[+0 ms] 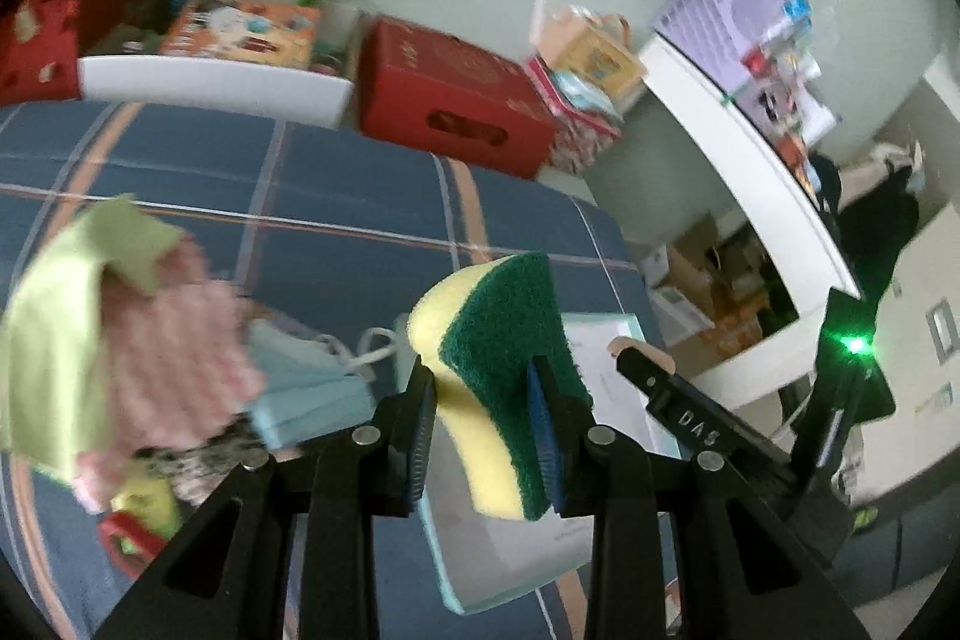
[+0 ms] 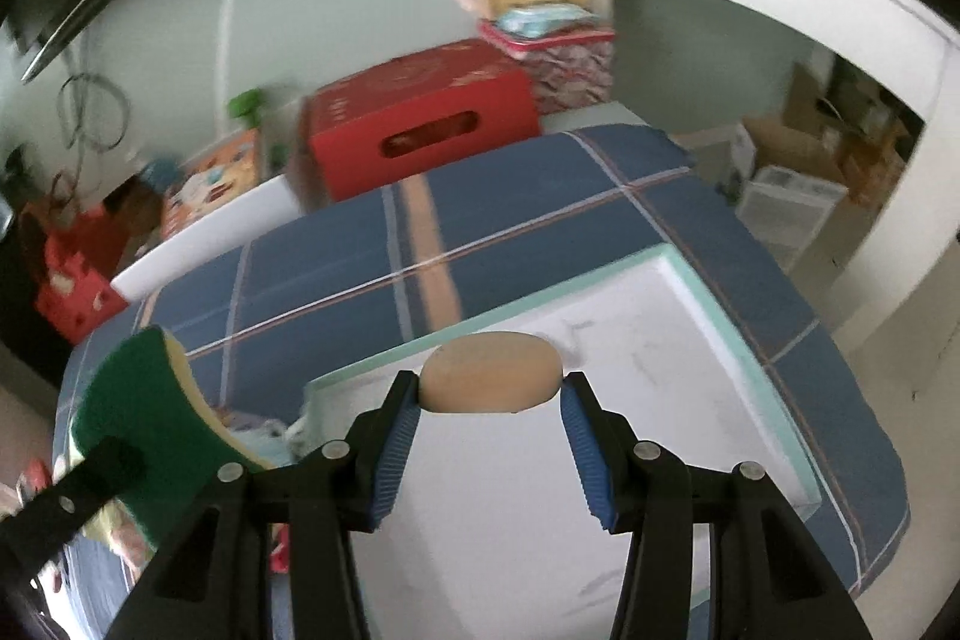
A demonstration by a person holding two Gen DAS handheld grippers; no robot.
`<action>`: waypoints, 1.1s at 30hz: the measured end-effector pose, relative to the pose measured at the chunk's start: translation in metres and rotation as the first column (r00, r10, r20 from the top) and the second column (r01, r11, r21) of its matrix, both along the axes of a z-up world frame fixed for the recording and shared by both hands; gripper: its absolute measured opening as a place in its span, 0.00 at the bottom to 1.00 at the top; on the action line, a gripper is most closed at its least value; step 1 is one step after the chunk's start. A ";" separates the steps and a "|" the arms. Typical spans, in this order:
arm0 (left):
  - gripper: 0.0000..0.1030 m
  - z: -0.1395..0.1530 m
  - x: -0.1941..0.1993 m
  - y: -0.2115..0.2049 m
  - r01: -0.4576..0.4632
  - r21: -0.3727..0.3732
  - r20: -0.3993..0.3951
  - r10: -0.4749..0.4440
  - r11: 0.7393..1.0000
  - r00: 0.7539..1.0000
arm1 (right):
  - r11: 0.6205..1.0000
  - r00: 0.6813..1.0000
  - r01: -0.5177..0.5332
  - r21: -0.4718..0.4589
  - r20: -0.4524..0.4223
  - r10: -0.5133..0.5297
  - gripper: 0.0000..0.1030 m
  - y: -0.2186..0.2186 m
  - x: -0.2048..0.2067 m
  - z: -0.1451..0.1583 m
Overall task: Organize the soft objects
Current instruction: 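Carry both sponges to the white tray and release them inside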
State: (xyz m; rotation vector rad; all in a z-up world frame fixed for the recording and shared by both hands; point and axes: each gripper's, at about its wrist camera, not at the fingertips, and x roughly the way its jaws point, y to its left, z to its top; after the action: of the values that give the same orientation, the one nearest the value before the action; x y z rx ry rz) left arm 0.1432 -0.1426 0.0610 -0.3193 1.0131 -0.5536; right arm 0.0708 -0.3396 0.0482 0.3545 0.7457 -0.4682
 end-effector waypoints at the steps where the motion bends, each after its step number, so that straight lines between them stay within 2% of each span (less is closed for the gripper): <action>1: 0.31 -0.004 0.002 -0.008 0.015 0.007 -0.006 -0.015 1.000 1.000 | 1.000 1.000 0.028 0.005 -0.003 -0.028 0.50 -0.010 -0.003 -0.003; 7: 0.31 -0.042 0.017 -0.056 0.109 0.040 -0.073 -0.106 0.993 0.992 | 0.993 0.992 0.118 0.024 -0.039 -0.117 0.50 -0.046 -0.011 -0.022; 12: 0.31 -0.074 0.026 -0.076 0.156 0.061 -0.119 -0.148 0.986 0.982 | 0.988 0.991 0.117 0.099 -0.078 -0.109 0.50 -0.060 -0.005 -0.049; 18: 0.32 -0.099 0.033 -0.087 0.171 0.069 -0.144 -0.160 0.983 0.977 | 0.988 0.987 0.103 0.113 -0.131 -0.088 0.50 -0.057 0.008 -0.067; 26: 0.37 -0.103 0.035 -0.077 0.170 0.043 -0.139 -0.163 0.985 0.977 | 0.991 0.985 0.106 0.079 -0.143 -0.094 0.50 -0.051 0.011 -0.065; 33: 0.48 -0.097 0.029 -0.079 0.179 0.092 -0.143 -0.165 0.980 0.976 | 0.994 0.982 0.104 0.045 -0.166 -0.096 0.53 -0.047 0.013 -0.060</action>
State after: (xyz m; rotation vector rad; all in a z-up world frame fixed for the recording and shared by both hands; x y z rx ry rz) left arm 0.1720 -0.2218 -0.0356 -0.1785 1.2039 -0.6399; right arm 0.0836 -0.3868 -0.0123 0.4085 0.9040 -0.5778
